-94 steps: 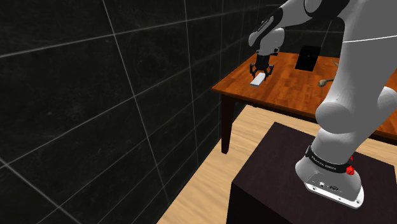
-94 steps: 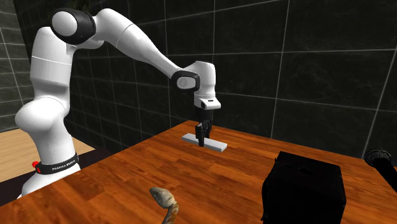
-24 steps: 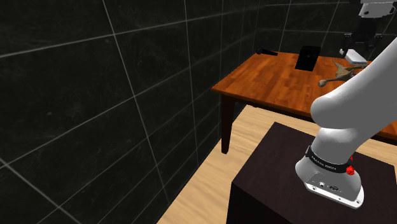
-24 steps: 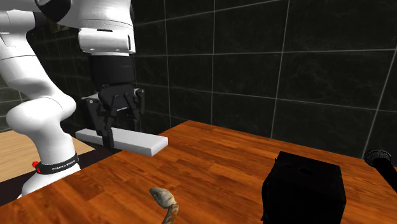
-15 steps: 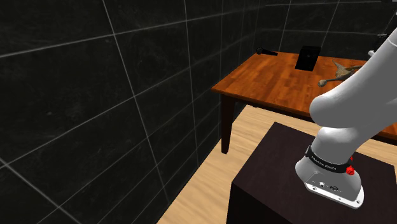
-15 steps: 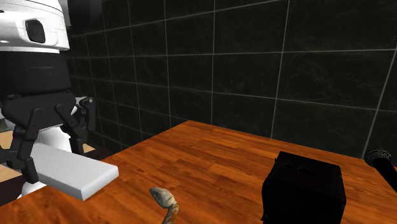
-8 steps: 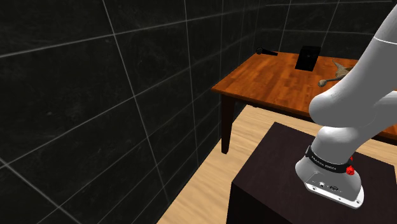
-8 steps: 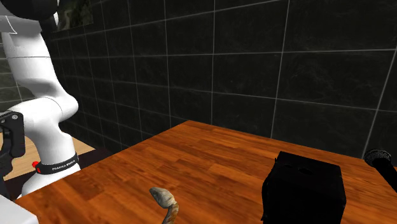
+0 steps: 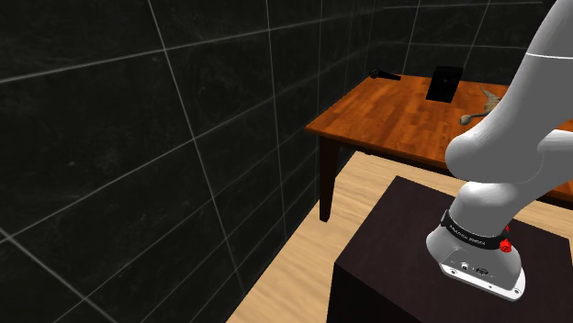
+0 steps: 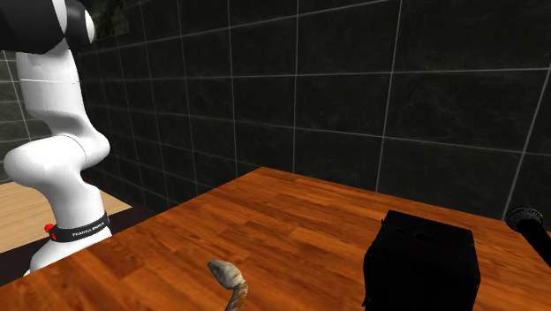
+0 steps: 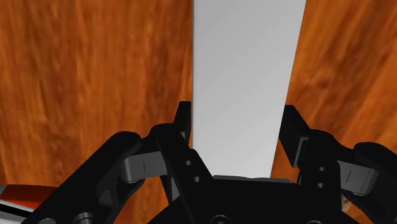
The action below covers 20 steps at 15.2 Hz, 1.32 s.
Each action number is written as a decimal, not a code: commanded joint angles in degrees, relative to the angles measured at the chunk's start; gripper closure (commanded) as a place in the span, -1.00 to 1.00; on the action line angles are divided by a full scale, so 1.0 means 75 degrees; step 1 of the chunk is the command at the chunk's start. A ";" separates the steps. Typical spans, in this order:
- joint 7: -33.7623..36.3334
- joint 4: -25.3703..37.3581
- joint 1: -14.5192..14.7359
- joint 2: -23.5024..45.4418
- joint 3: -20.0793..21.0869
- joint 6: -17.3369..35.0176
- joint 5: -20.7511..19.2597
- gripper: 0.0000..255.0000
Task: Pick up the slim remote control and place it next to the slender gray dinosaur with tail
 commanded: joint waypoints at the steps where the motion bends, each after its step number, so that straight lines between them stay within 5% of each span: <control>1: -0.0026 -0.0197 -0.0007 0.0036 0.0004 0.0220 0.0039 1.00; 20: -0.0830 -0.1380 -0.0434 0.1143 0.0307 0.1958 0.1219 1.00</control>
